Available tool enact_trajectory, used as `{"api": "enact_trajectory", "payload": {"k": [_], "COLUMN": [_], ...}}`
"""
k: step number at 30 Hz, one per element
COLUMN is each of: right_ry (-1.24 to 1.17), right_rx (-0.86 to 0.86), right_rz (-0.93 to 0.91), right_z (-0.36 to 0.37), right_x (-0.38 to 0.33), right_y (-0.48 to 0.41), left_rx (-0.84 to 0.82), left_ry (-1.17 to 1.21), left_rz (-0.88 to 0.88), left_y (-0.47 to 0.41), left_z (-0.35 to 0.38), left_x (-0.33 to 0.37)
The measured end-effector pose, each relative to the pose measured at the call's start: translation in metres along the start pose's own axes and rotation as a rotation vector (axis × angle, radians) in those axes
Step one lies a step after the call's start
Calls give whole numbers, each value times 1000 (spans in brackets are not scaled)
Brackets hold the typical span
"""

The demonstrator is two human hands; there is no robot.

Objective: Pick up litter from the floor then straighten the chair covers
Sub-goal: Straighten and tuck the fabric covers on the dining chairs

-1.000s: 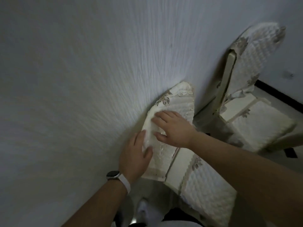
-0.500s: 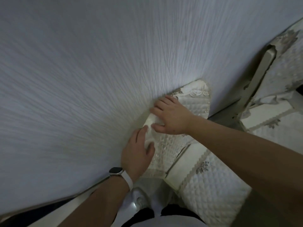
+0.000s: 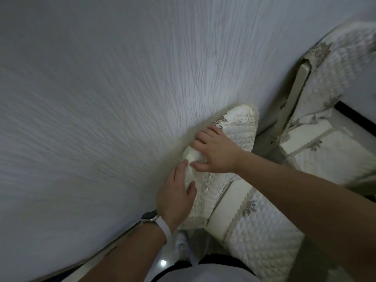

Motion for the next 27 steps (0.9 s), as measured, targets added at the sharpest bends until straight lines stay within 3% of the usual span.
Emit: {"api": "enact_trajectory", "payload": {"k": [13,27], "right_ry": [64,30], "right_rx": [-78,-32], "right_rz": [151,160], "right_z": [-14,-38], "right_x": [21,53], "right_y": [58,100], "left_rx": [-145,-213], "left_ry": [84,19], "left_rz": [129,207], "left_y": [9,4], "left_z": [36,59], "left_x": [37,81]}}
Point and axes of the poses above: each hand's wrist, its own y-axis away from the middle knuckle, its own z-axis out of the palm, x = y × z, the point moved 9 cm from there along -y, towards the middle knuckle, and after that the axes turned 1 degree about z, right-handed, at the moved point
